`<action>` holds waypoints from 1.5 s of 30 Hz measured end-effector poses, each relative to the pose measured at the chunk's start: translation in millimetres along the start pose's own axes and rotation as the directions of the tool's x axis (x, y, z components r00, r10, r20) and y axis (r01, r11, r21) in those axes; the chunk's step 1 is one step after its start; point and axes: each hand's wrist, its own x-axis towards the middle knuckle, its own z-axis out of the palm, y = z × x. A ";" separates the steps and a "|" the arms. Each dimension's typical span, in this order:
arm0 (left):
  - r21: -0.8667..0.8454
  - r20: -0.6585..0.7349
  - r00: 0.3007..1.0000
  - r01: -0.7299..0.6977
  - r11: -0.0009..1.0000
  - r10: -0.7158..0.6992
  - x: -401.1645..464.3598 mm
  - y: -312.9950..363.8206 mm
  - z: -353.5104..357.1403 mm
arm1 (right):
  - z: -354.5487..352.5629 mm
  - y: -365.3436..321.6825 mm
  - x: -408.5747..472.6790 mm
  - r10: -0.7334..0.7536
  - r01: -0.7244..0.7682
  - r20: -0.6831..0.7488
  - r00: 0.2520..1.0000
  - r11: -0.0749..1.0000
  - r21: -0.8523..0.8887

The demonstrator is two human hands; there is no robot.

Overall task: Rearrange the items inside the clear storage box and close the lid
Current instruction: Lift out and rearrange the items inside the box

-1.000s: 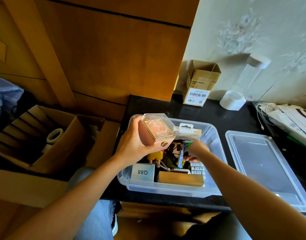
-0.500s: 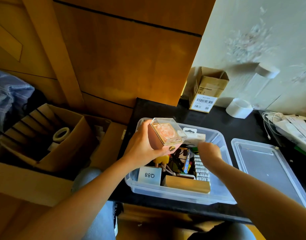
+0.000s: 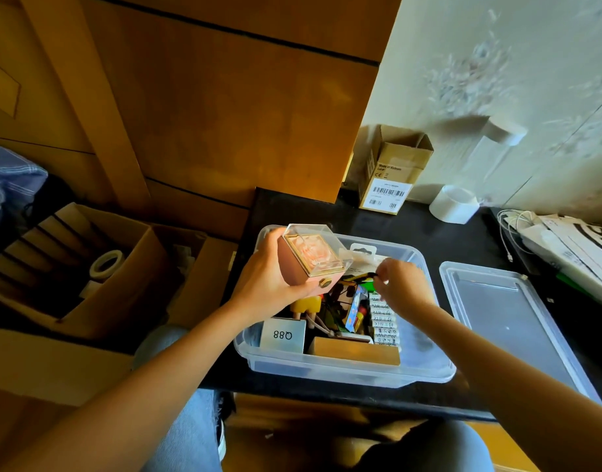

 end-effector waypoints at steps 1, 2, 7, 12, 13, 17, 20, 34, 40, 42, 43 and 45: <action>-0.004 0.001 1.000 -0.001 1.000 0.001 0.2 0.2 0.2 | -1.4 -3.7 -0.3 0.010 -0.008 -0.017 1.000 0.991 0.131; -0.008 0.002 1.000 -0.001 1.000 0.001 0.1 0.2 0.4 | -2.4 -9.0 -0.7 0.027 -0.018 -0.028 0.999 0.964 0.266; -0.096 -0.022 1.000 0.011 0.995 -0.013 -1.9 1.8 0.8 | 1.9 -50.7 -1.5 -0.143 0.031 0.163 0.976 0.837 0.546; -0.232 -0.054 0.998 0.031 0.972 -0.045 -3.3 5.8 -2.0 | -3.8 -40.4 7.1 0.013 -0.064 0.102 0.995 0.850 0.522; -0.232 -0.056 0.997 0.032 0.972 -0.046 -3.4 6.1 -1.9 | -6.3 -30.4 7.9 0.092 -0.114 0.068 0.993 0.859 0.499; -0.214 -0.044 0.999 0.013 0.977 -0.023 -3.4 5.0 -1.2 | -11.5 -2.4 6.1 0.144 -0.221 0.280 0.949 0.938 0.268; -0.182 -0.019 1.000 0.005 0.983 -0.009 -4.5 3.9 -1.0 | -13.1 2.1 -6.0 0.060 -0.101 0.451 0.890 0.993 0.066; 0.026 0.013 1.000 0.002 1.000 -0.002 -4.5 1.9 0.6 | 20.2 13.8 -38.5 -0.096 0.578 0.779 0.619 0.727 -0.370; 0.040 0.008 1.000 0.001 0.999 -0.001 -4.4 0.8 1.1 | 22.4 21.4 -38.9 -0.143 0.608 0.765 0.627 0.704 -0.367; 0.047 0.009 1.000 -0.001 0.999 0.001 -4.4 0.5 1.2 | 22.5 20.7 -39.4 -0.147 0.616 0.760 0.632 0.691 -0.378; 0.047 0.009 1.000 -0.003 0.999 0.002 -4.3 0.5 1.3 | 22.2 20.3 -39.4 -0.152 0.618 0.753 0.640 0.684 -0.388; 0.048 0.007 1.000 -0.004 0.999 0.004 -4.5 0.3 1.7 | 20.7 19.0 -39.2 -0.155 0.623 0.744 0.650 0.668 -0.406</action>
